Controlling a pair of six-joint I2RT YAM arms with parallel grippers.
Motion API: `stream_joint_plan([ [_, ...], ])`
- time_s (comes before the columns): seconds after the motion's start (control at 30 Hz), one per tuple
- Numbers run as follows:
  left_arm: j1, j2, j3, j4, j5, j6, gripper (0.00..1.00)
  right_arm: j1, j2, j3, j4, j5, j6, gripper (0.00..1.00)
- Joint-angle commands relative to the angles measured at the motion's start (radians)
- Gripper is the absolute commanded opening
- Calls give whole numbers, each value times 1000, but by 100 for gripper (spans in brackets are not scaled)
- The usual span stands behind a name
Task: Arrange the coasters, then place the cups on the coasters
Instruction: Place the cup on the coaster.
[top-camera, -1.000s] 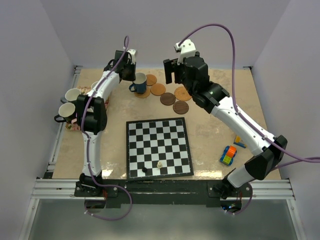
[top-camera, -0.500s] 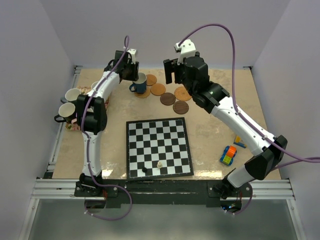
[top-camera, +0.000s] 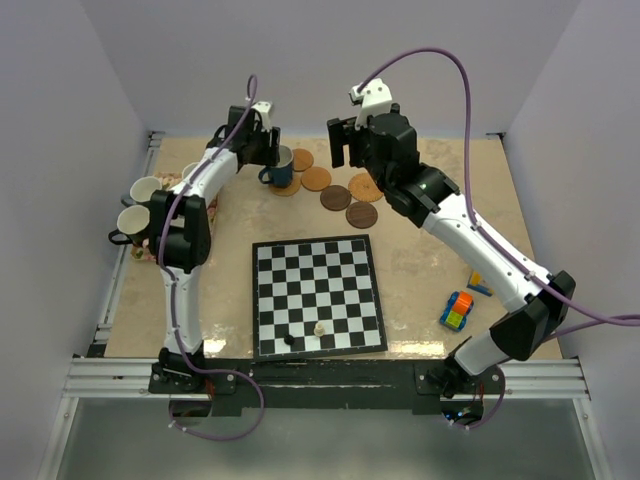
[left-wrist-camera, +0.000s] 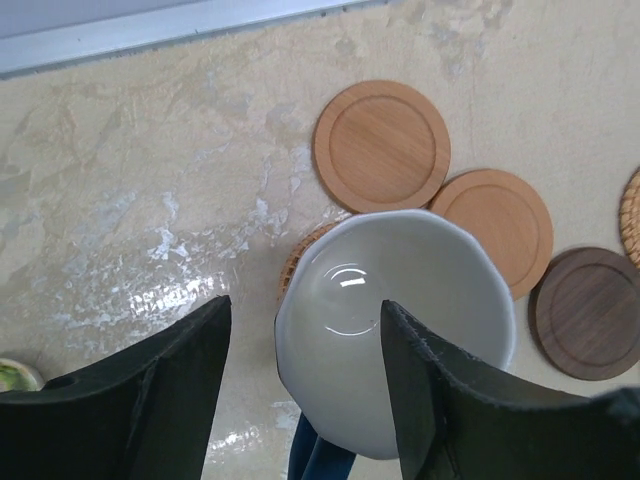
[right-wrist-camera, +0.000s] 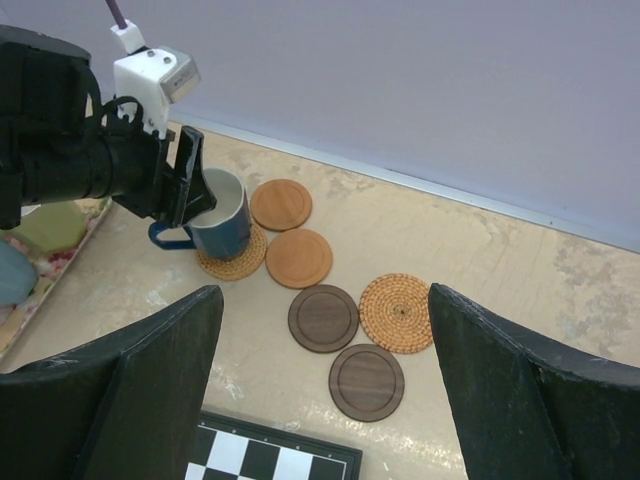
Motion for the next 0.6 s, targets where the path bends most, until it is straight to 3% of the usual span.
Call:
stream_joint_plan([
  [0.0, 0, -116, -12, 86, -1, -37, 68, -2, -53, -10, 50, -2, 10, 88],
  [0.2, 0, -164, -16, 84, -61, -49, 74, -2, -73, -37, 64, -13, 10, 88],
  [0.4, 3, -339, -142, 159, -191, -54, 80, -2, -101, -80, 93, -22, 7, 88],
  [0.57, 90, -464, -222, 23, -210, -113, 80, -2, -112, -111, 116, -25, 1, 88],
])
